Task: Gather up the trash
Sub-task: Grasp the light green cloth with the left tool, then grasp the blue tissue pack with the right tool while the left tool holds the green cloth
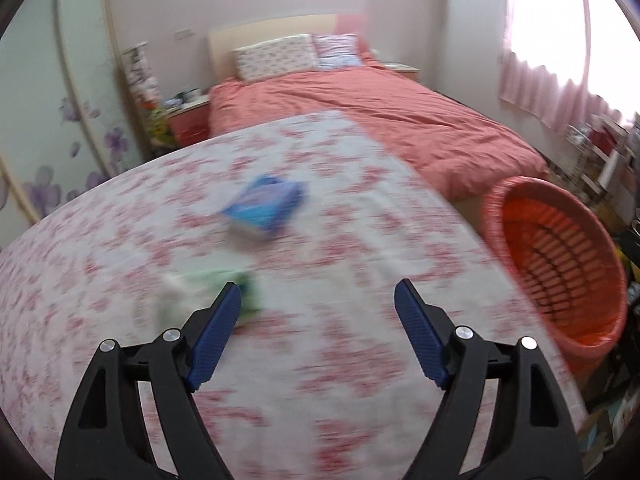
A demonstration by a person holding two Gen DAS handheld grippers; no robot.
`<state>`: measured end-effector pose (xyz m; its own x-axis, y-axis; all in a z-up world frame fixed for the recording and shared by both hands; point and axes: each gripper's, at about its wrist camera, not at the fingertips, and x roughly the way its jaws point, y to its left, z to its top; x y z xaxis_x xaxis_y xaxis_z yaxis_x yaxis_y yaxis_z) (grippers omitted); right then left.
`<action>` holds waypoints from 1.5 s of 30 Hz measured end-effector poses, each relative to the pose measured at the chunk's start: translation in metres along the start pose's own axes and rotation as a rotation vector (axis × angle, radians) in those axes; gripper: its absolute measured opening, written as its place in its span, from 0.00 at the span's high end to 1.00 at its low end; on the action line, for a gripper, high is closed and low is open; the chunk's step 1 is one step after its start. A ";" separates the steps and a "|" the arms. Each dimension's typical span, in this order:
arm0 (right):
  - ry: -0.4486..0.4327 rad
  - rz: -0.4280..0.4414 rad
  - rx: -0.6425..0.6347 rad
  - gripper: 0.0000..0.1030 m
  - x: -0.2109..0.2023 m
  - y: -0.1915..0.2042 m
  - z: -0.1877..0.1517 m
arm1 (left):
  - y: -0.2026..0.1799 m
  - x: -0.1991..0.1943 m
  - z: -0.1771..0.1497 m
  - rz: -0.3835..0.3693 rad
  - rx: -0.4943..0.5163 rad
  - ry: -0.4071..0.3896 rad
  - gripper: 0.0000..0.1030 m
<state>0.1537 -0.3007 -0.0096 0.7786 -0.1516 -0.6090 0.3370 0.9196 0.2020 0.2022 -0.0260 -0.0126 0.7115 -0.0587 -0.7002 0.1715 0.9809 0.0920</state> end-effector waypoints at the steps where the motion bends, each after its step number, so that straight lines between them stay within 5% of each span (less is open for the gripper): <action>1: 0.006 0.008 -0.013 0.38 0.000 0.007 -0.002 | 0.009 0.000 -0.001 0.012 -0.012 0.002 0.24; 9: 0.051 0.070 -0.083 0.38 0.002 0.054 -0.013 | 0.077 0.010 -0.009 0.054 -0.117 0.028 0.24; 21: 0.095 0.099 -0.151 0.38 0.010 0.091 -0.023 | 0.078 0.046 -0.009 0.007 -0.131 0.120 0.23; 32: 0.116 0.118 -0.190 0.38 0.015 0.111 -0.026 | 0.090 0.042 -0.007 -0.020 -0.153 0.087 0.76; 45: 0.141 0.209 -0.262 0.38 0.040 0.196 -0.019 | 0.162 0.011 -0.009 0.108 -0.200 0.010 0.80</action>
<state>0.2406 -0.1191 -0.0088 0.7297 0.0844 -0.6786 0.0165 0.9899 0.1409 0.2316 0.1344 -0.0113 0.7116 0.0492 -0.7009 -0.0442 0.9987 0.0252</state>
